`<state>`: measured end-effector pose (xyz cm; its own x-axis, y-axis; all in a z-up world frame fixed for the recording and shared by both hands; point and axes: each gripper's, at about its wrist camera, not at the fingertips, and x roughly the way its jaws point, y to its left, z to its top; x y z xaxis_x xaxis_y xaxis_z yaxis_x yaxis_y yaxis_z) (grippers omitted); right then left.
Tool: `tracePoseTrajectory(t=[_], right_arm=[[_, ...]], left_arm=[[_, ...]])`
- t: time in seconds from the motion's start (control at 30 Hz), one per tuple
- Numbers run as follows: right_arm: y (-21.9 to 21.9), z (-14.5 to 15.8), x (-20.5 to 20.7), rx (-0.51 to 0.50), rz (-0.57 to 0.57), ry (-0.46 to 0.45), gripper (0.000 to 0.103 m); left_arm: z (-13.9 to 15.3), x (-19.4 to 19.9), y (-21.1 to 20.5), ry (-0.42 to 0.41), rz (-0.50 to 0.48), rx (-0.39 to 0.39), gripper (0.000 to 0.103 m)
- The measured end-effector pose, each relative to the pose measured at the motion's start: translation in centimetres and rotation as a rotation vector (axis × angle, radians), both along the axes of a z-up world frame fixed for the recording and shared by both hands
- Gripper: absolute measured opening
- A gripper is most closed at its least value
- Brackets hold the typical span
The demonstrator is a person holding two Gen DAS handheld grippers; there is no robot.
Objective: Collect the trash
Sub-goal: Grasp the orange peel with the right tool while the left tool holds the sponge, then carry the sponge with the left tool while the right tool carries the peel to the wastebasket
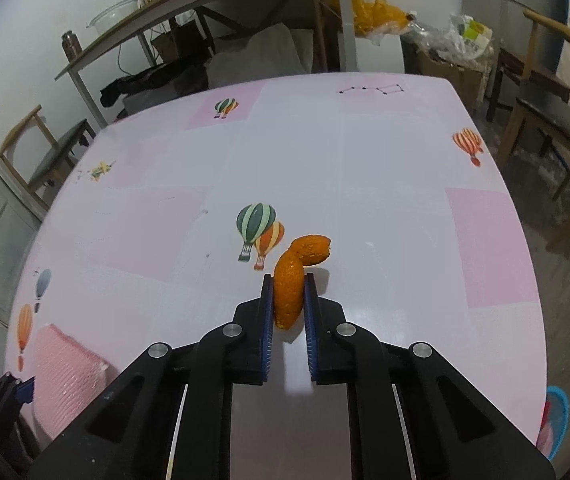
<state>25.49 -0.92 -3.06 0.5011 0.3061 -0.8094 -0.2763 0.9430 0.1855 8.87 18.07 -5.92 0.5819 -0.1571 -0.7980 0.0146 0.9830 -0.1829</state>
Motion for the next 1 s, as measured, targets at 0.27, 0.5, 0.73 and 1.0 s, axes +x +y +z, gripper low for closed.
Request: tracePoseTrajectory(t=[0.27,0.5,0.73,1.0], right_arm=[[-0.9,0.9,-1.9,0.045,0.003,0.012,0.012],[-1.2,1.6,-3.3,0.084,0.011,0.018,0.012],[-1.1,2.0,-4.5,0.113,0.026,0.022,0.012],[-1.1,2.8,-5.7,0.137,0.046,0.015,0.012]], left_arm=[[0.5,-0.4,-0.5,-0.014,0.000,0.024,0.080],[1.2,-0.8,-0.9,-0.031,0.002,0.044,0.080],[1.9,-1.3,-1.3,-0.048,0.002,0.059,0.080],[2.7,-2.0,-1.7,-0.070,0.004,0.076,0.080]])
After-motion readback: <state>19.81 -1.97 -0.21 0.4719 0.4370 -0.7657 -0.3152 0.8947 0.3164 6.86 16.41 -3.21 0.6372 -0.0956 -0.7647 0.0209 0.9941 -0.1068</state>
